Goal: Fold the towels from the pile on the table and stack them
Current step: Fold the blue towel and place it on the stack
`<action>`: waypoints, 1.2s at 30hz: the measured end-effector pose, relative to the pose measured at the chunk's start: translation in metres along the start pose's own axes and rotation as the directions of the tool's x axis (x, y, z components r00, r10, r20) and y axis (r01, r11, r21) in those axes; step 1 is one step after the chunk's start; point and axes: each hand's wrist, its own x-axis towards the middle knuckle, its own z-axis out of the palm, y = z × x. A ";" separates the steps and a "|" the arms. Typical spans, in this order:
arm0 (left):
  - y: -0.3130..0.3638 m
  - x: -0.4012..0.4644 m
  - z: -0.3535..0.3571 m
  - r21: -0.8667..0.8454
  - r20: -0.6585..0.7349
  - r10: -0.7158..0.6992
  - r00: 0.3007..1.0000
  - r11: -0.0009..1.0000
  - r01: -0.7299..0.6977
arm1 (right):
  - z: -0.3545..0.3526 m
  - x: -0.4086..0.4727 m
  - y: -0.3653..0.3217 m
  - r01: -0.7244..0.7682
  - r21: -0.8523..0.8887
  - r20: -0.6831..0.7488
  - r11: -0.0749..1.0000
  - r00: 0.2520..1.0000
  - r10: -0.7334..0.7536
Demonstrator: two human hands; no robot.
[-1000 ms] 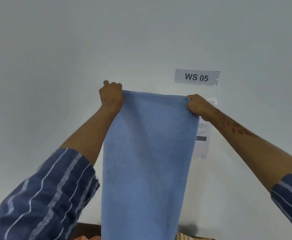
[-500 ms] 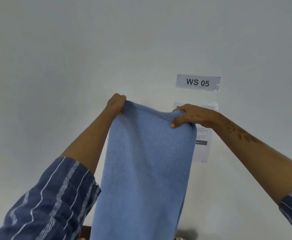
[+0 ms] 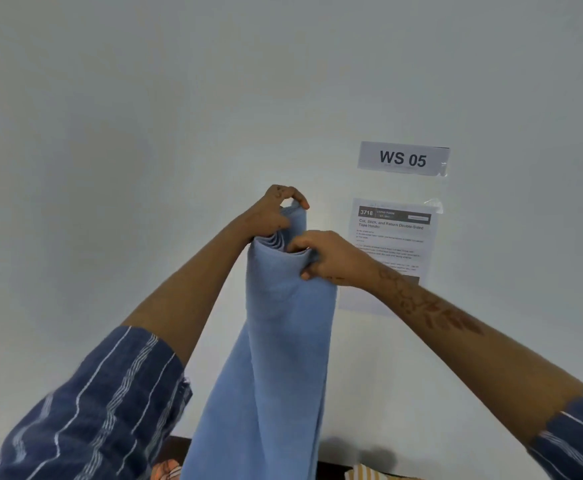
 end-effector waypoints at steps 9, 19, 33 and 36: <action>0.023 -0.004 -0.024 -0.164 0.122 -0.060 0.991 0.983 0.080 | -0.022 0.009 0.012 -0.005 0.092 -0.398 0.996 0.917 0.042; 0.049 -0.009 -0.006 0.001 0.250 -0.031 0.968 0.999 0.032 | -0.052 0.001 0.021 -0.188 0.280 -0.054 0.941 0.976 0.211; 0.048 -0.009 -0.019 0.664 0.242 -0.762 0.601 0.582 0.470 | -0.028 -0.003 0.011 -0.236 0.071 -0.069 0.969 0.968 0.241; 0.048 -0.014 -0.004 0.754 0.114 -0.546 0.830 0.591 0.286 | -0.041 -0.005 0.009 -0.297 0.103 0.055 0.949 0.955 0.293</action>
